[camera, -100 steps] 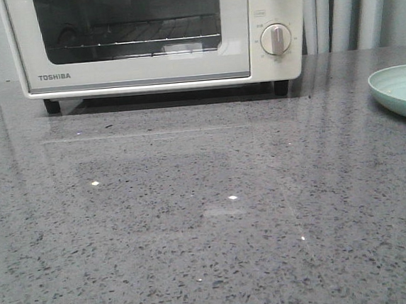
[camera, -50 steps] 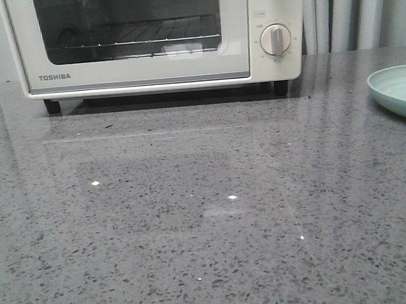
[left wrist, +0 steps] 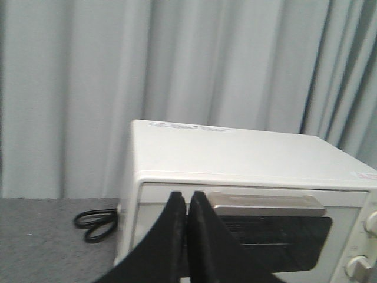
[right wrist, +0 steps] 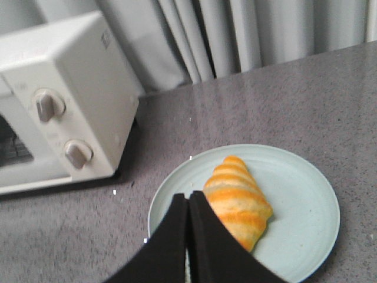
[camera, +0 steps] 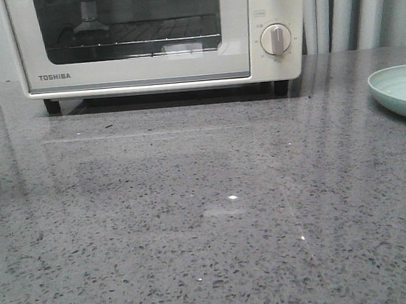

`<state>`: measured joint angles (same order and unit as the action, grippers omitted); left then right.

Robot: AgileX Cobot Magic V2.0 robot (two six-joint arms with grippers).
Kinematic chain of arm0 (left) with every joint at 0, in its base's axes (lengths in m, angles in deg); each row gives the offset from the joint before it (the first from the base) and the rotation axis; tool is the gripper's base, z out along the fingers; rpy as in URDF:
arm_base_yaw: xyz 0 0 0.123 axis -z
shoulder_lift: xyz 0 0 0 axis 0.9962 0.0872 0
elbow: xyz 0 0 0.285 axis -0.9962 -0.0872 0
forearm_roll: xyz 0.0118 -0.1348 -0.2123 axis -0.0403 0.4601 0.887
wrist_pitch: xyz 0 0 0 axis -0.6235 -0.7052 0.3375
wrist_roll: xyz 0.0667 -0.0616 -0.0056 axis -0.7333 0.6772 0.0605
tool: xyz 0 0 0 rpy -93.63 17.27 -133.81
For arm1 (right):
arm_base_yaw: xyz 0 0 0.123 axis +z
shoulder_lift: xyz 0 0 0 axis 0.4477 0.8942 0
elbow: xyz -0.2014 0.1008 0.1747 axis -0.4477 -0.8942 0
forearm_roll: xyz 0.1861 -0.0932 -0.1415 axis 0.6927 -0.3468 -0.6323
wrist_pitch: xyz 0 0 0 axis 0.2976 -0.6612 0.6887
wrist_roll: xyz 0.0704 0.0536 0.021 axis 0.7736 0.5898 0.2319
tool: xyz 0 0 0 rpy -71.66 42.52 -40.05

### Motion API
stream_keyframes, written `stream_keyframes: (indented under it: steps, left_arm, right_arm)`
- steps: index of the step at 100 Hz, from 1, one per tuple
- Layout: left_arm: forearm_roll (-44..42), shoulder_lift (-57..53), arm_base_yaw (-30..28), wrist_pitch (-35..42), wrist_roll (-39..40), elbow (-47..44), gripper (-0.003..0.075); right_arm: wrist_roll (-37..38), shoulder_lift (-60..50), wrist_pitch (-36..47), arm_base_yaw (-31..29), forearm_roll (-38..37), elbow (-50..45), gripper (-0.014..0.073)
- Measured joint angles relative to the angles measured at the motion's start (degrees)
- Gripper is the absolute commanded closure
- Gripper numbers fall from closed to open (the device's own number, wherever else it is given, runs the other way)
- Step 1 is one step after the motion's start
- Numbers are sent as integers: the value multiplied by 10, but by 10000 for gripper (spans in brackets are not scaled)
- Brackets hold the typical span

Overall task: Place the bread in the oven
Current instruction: 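Move the left gripper to the toaster oven door handle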

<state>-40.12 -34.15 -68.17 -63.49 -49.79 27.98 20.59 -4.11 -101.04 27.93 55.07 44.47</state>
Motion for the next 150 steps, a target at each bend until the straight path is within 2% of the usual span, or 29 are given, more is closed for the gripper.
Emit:
stream_keyframes:
  steps: [10,24,49,73,94,105,121,150]
  left_arm:
    - [-1,60,42,1,0,47,741]
    - [-4,142,71,4,0,106,741]
    - [-4,254,75,34,0,160,741]
    - [-4,315,75,101,0,164,741]
    - [-4,360,87,117,0,189,741]
    - [-5,380,92,111,0,213,741]
    - [-6,398,92,64,0,246,741]
    - [-6,409,92,17,0,257,741]
  right_arm:
    - [-19,10,-31,19,0,15,661]
    - [-25,13,-43,43,0,22,661]
    - [-30,13,-52,63,0,25,661]
    - [-30,13,-55,64,0,25,661]
    - [-30,13,-55,64,0,25,661]
    - [-30,13,-55,64,0,25,661]
    - [-30,13,-54,64,0,25,661]
    - [-31,13,-48,64,0,25,661]
